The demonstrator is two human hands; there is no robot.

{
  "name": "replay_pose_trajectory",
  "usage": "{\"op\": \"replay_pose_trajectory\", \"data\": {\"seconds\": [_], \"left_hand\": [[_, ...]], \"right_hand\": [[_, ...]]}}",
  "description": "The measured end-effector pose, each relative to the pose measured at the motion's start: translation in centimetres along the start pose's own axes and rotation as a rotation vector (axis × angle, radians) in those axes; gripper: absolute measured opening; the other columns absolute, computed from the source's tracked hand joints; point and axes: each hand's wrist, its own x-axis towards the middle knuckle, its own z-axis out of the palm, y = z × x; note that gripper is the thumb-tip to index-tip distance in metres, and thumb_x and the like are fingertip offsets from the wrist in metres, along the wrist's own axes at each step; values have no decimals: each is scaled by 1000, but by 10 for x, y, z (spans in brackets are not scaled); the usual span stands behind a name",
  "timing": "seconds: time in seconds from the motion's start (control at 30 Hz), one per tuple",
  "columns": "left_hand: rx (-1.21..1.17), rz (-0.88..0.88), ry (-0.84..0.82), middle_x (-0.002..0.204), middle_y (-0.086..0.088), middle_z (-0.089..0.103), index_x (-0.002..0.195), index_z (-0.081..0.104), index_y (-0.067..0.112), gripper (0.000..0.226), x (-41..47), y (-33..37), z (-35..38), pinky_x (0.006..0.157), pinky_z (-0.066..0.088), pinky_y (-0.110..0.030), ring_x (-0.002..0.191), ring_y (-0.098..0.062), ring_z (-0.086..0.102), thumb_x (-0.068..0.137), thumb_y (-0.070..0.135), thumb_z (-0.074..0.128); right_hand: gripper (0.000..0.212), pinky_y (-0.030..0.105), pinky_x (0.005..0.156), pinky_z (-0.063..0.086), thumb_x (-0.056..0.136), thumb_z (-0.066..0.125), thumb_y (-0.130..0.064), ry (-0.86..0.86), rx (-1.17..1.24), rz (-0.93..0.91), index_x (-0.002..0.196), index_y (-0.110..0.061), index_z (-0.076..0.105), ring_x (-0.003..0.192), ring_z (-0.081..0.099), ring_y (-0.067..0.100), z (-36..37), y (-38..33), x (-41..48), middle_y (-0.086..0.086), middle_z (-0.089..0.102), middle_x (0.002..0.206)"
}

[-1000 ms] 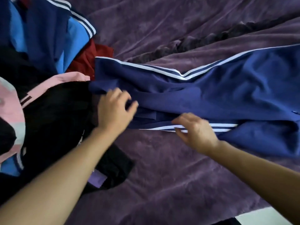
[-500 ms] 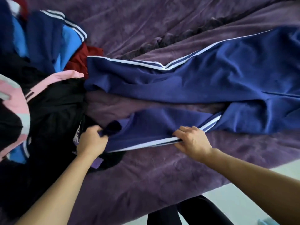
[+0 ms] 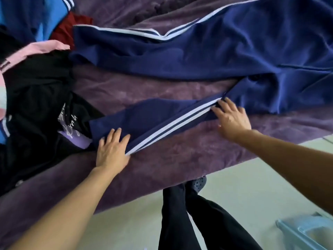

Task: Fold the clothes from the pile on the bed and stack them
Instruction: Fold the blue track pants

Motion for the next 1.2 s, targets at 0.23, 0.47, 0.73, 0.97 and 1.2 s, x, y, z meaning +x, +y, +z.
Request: {"op": "replay_pose_trajectory", "data": {"seconds": [0.23, 0.47, 0.73, 0.97, 1.2], "left_hand": [[-912, -95, -302, 74, -13, 63, 80, 66, 9, 7, 56, -60, -86, 66, 43, -32, 73, -22, 58, 81, 3, 69], [-214, -290, 52, 116, -19, 60, 115, 61, 13, 49, 110, -82, -138, 83, 49, -41, 102, -35, 58, 72, 24, 81], [108, 260, 83, 157, -10, 18, 148, 26, 28, 92, 82, -24, -42, 114, 16, -48, 144, -27, 15, 73, 64, 64], [-241, 18, 131, 108, -16, 66, 91, 66, 10, 18, 66, -61, -27, 84, 41, -42, 108, -35, 58, 79, 3, 56], [-699, -110, -355, 54, -5, 58, 67, 62, 8, 15, 55, -133, -103, 44, 39, -23, 46, -17, 54, 79, 0, 60]], "right_hand": [[25, 42, 91, 34, 84, 60, -27, 148, 212, 112, 105, -15, 66, 110, 55, 35, -18, 20, 15, 15, 65, 112], [29, 47, 84, 40, 86, 57, -22, 272, 202, 194, 112, -10, 59, 103, 53, 42, -80, 25, 61, 23, 60, 109], [57, 49, 103, 30, 76, 63, -21, 60, -24, -263, 132, -19, 56, 138, 33, 34, -21, -34, 45, 14, 38, 149], [36, 44, 79, 45, 80, 45, -36, 119, 208, -120, 92, -11, 67, 87, 66, 38, -20, -18, 27, 15, 72, 94], [49, 39, 53, 42, 85, 52, -60, 201, 311, -133, 63, -16, 51, 60, 60, 41, -80, -8, 33, 18, 60, 59]]}}
